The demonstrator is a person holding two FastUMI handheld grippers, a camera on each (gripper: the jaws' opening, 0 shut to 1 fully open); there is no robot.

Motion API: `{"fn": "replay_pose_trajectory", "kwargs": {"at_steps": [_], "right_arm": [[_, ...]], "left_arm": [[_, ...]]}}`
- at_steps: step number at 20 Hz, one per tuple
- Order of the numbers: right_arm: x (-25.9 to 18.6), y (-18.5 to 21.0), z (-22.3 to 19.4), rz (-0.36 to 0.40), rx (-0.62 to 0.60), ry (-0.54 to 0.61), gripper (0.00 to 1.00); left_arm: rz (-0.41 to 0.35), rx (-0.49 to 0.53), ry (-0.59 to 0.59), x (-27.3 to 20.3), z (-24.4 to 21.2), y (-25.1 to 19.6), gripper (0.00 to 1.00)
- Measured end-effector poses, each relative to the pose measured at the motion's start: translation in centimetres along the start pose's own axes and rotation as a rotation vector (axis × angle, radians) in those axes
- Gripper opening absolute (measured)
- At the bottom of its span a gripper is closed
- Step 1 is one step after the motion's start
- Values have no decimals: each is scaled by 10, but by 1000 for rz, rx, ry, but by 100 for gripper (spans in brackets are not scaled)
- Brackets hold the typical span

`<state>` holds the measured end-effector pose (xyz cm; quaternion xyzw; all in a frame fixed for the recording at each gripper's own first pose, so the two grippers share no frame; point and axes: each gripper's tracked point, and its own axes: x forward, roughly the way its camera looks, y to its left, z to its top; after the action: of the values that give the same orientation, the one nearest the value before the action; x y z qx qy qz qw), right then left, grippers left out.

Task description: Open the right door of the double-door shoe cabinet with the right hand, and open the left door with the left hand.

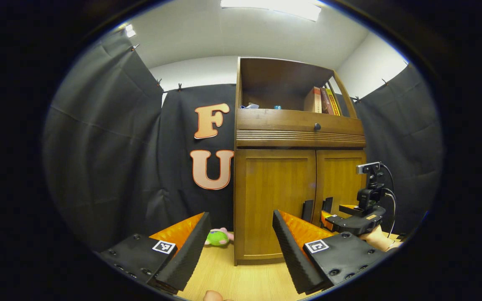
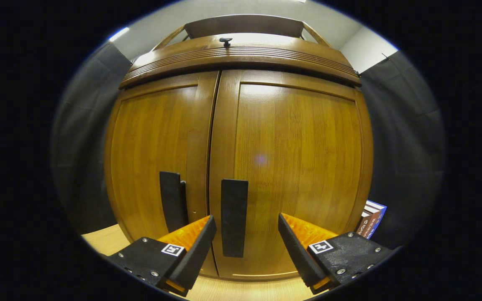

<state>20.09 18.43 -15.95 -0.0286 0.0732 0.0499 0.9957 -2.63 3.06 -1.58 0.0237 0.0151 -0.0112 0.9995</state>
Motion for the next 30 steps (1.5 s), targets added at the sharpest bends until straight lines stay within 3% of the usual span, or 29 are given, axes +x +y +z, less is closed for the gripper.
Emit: {"fn": "replay_pose_trajectory", "kwargs": {"at_steps": [1, 4, 5, 6, 9, 10, 11, 13, 14, 15, 16, 19, 20, 25, 26, 27, 30], "right_arm": [[2, 2, -3, 6, 15, 12, 92], [3, 11, -11, 29, 89, 39, 82], [2, 13, -12, 31, 103, 40, 75], [2, 14, -11, 34, 111, 39, 61], [3, 16, -11, 34, 123, 40, 38], [2, 16, -10, 31, 120, 40, 54], [3, 16, -10, 31, 114, 36, 38], [2, 15, -9, 32, 103, 35, 36], [0, 14, -10, 35, 100, 39, 46], [-3, 15, -10, 43, 100, 45, 35], [-6, 15, -9, 51, 100, 50, 46], [-22, 15, -9, 95, 91, 70, 44], [-29, 15, -10, 118, 85, 75, 34], [-63, 8, -8, 213, 96, 80, 33], [-73, 3, -8, 222, 98, 77, 24], [-80, -1, -9, 227, 98, 78, 32], [-96, -13, -10, 237, 100, 79, 32]], "left_arm": [[5, 1, 2, 0, -1, 2, 96], [13, -5, 6, -1, -3, 7, 95], [17, -4, 6, -2, -2, 9, 95], [21, -1, 4, -3, -2, 10, 95], [32, 6, -7, -5, 1, 13, 95], [38, 8, -9, -4, 2, 15, 96], [43, 9, -11, -5, 2, 16, 98], [47, 9, -10, -5, 1, 19, 96], [49, 10, -9, -5, 1, 19, 95], [50, 10, -8, -5, 1, 18, 95], [50, 9, -8, -4, 1, 18, 95], [45, -3, -2, -2, -2, 14, 95], [41, -8, 2, -2, -3, 12, 95], [26, -16, 22, 4, -11, 5, 96], [25, -19, 27, 5, -12, 2, 96], [24, -22, 31, 5, -12, 1, 96], [16, -23, 34, 5, -12, -6, 95]]}}
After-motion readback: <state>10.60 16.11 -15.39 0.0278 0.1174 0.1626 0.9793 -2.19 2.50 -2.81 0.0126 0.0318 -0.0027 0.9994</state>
